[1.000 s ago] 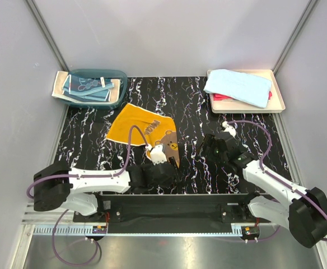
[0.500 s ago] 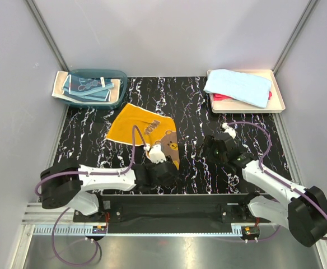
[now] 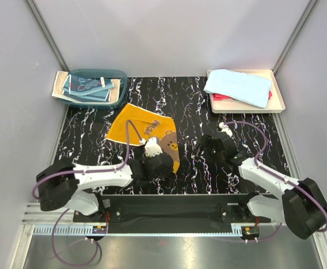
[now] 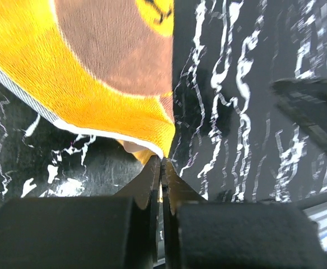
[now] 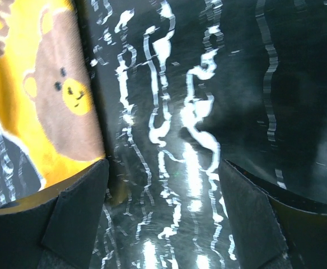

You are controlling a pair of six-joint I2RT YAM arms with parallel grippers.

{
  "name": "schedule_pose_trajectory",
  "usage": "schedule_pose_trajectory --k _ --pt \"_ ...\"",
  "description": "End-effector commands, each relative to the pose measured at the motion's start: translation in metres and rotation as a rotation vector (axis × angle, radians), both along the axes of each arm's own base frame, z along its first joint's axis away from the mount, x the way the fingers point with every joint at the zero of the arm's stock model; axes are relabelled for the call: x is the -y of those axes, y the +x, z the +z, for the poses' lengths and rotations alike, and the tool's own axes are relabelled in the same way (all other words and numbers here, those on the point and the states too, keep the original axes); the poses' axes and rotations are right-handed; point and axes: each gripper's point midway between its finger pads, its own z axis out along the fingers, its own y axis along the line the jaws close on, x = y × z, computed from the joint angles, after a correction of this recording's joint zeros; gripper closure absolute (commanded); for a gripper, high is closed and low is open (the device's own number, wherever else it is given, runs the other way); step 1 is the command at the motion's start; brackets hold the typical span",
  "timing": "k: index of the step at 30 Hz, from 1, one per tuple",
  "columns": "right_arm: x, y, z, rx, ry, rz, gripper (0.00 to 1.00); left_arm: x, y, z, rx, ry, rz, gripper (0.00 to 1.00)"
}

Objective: Fold and stack the towels
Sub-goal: Flatten out the crumpled towel

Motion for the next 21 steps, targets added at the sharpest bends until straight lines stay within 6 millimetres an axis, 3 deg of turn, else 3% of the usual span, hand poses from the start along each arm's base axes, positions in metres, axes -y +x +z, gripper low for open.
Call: schedule_pose_trajectory --k 1,4,5,11,12,14,15,17,18,20,21 --pt "-0.026 0.004 0.004 0.013 0.104 0.068 0.14 -0.007 0.018 0.046 0.107 -0.104 0.043 1.0" --pt "-0.039 0.01 0.005 0.018 0.147 0.093 0.14 -0.028 0.027 0.064 0.155 -0.097 0.085 1.0" --pt "-0.041 0.013 0.006 0.019 0.152 0.093 0.14 -0.036 0.03 0.079 0.183 -0.122 0.106 1.0" --pt "-0.07 0.034 0.017 0.037 0.203 0.126 0.14 -0.098 0.047 0.101 0.244 -0.102 0.237 1.0" --pt "-0.079 0.041 0.027 0.06 0.223 0.136 0.15 -0.113 0.052 0.103 0.248 -0.103 0.273 1.0" --pt "-0.091 0.046 0.021 0.043 0.222 0.145 0.16 -0.124 0.056 0.104 0.247 -0.096 0.295 1.0" --pt "-0.106 0.048 0.03 0.062 0.239 0.172 0.16 -0.136 0.062 0.106 0.254 -0.086 0.326 1.0" --pt "-0.12 0.051 0.021 0.047 0.225 0.181 0.17 -0.146 0.069 0.111 0.261 -0.085 0.358 1.0" --pt "-0.135 0.054 0.029 0.065 0.244 0.196 0.17 -0.158 0.077 0.112 0.269 -0.068 0.39 1.0" --pt "-0.147 0.056 0.016 0.044 0.236 0.199 0.18 -0.169 0.087 0.125 0.299 -0.064 0.426 1.0" --pt "-0.158 0.061 0.024 0.059 0.258 0.202 0.19 -0.181 0.096 0.13 0.316 -0.044 0.455 1.0"
